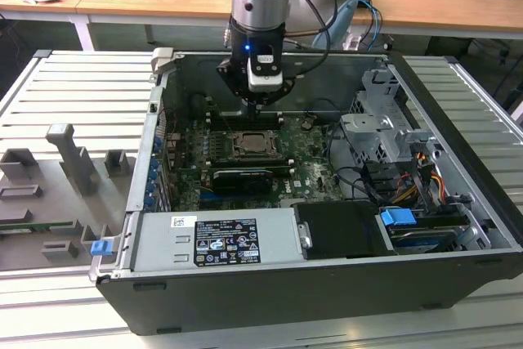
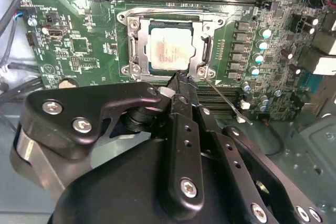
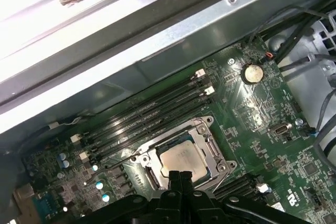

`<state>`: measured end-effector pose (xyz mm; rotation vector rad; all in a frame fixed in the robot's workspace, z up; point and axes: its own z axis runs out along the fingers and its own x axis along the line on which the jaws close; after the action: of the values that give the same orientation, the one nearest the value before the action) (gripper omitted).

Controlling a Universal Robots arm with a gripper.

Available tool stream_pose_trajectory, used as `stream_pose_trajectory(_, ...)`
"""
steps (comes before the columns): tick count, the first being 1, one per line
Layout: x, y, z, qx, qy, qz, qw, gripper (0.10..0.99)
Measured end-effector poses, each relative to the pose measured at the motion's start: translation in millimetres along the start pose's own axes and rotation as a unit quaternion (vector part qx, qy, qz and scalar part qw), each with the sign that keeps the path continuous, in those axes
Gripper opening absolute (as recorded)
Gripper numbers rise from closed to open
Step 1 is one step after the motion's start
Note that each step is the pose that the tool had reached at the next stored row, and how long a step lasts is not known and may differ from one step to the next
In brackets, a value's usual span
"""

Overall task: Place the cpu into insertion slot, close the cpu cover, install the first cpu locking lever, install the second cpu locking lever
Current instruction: 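Install the first cpu locking lever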

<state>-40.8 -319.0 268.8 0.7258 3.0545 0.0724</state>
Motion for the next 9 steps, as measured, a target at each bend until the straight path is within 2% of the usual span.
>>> stream_pose_trajectory(3, 0.0, 0.0, 0.0, 0.0002, 0.0008, -0.018, 0.9998, 0.106)
stream_pose_trajectory(9, 0.0, 0.0, 0.0, 0.0006, 0.0026, -0.057, 0.9984, 0.106)
